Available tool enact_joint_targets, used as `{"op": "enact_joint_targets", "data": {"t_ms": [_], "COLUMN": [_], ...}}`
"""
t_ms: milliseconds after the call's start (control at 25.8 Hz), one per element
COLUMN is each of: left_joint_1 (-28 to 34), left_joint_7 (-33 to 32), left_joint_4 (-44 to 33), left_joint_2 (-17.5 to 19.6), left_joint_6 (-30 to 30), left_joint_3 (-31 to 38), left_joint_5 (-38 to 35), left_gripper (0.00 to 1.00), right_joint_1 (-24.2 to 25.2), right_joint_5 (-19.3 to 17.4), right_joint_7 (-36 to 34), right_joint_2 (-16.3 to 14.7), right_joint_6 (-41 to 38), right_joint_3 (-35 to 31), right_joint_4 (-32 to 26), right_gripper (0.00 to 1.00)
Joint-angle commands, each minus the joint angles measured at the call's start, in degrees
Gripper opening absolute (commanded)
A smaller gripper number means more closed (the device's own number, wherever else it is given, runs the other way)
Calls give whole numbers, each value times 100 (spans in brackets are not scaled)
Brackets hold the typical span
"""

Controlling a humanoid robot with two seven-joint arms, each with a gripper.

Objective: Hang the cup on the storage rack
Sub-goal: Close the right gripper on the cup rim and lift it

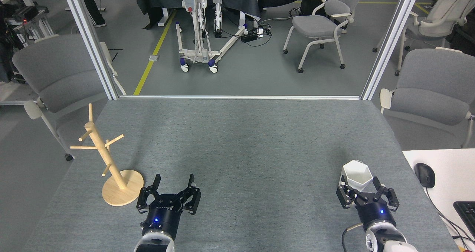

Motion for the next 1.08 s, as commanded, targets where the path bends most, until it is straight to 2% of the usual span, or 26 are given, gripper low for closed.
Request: {"op": "enact_joint_targets", "data": {"t_ms": [0, 658, 1046], "left_joint_1": [-9, -45, -53], "left_joint_7": [0, 0, 0], "left_joint_4": [21, 232, 215], "left_joint_2": [1, 1, -8], "left_joint_6": [12, 30, 12], "left_joint_3": [0, 0, 0], "left_joint_5": [0, 0, 0], "left_gripper": [100, 100, 100], "right_joint_1": [-145, -523, -567], "right_joint_5": [0, 8, 8], "right_joint_7": [18, 18, 18], "right_joint_2": [-33, -50, -50], "right_joint_6": [-4, -4, -4], "right_joint_3": [-6, 3, 99], "right_joint_4": [135, 689, 838], "right_gripper": [99, 99, 99]}}
